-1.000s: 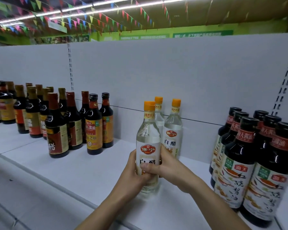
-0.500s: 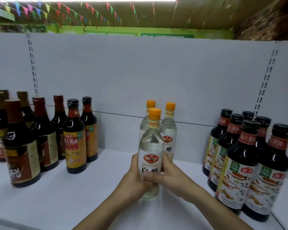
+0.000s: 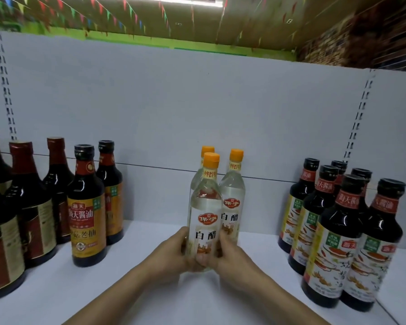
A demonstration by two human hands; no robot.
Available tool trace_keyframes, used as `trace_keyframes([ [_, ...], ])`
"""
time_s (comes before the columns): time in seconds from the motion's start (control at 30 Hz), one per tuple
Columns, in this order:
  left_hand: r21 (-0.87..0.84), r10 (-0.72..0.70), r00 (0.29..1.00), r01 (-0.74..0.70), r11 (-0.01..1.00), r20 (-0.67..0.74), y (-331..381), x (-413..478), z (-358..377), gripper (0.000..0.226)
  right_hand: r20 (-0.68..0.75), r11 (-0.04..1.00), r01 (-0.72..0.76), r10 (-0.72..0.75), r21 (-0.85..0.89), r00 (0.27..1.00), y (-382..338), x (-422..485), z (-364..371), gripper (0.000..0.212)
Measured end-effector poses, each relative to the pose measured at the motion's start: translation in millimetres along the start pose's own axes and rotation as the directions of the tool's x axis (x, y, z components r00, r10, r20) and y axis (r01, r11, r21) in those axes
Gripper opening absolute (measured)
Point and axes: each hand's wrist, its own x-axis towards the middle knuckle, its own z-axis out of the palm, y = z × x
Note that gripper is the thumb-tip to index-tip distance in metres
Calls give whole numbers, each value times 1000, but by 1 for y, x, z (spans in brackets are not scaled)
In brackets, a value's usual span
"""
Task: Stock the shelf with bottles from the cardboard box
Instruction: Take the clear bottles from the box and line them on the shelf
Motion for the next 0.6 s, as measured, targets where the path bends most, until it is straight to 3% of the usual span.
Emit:
trace_keyframes([
  [0.17,66,25,1000,-24,998,-7,-10,5,-5,64,-131,999,21,-26,-35,991,10,-5,14,55],
  [0.33,22,21,999,-21,1000,-37,-15,7,-9,63,-154,996,29,-42,-80,987,14,-7,16,40],
  [0.6,21,65,991,-63,998,-113,-14,5,-2,50,-200,994,15,-37,-109,979,14,-4,18,40],
])
